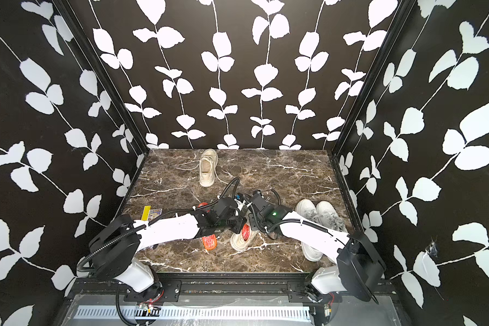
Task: Remove the insole from the shoe
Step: Untie the shoelace on the shoe.
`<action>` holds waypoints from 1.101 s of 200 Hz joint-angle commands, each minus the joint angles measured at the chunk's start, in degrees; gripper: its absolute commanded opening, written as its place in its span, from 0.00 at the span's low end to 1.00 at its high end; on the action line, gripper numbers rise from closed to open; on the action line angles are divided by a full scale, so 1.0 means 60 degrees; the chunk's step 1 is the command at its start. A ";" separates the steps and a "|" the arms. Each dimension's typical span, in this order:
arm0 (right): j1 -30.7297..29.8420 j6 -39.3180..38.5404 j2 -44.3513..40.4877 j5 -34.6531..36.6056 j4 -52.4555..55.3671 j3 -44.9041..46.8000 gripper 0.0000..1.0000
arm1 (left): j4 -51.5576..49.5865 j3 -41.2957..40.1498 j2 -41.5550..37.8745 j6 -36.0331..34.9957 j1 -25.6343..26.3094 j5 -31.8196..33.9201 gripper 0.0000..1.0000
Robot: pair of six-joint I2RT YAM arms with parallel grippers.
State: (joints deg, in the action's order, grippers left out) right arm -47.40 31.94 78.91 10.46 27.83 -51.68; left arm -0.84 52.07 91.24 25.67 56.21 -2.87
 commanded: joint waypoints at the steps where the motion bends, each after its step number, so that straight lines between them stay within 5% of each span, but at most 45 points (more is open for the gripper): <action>1: -0.0085 0.0132 0.0153 0.0100 -0.0210 0.0163 0.53 | 0.1015 0.0040 -0.0054 0.0012 0.0051 -0.0220 0.00; 150: -0.0435 0.0497 0.1154 0.0889 -0.0356 0.0225 0.49 | 0.1004 -0.0153 0.0285 0.0263 0.0047 0.0136 0.04; 183: -0.0435 0.0533 0.0916 0.1447 -0.0890 0.0436 0.60 | 0.1048 -0.0253 0.0203 0.0248 0.0047 0.0128 0.05; 220: -0.0464 0.0287 0.0401 -0.0059 -0.2270 0.1077 0.72 | 0.1219 -0.0433 0.0074 0.0414 0.0051 0.0293 0.00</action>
State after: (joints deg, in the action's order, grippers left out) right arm -49.36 33.82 83.74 14.63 19.84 -47.86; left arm 2.46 50.48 94.37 27.00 56.21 -2.26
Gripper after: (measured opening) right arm 0.705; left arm 0.054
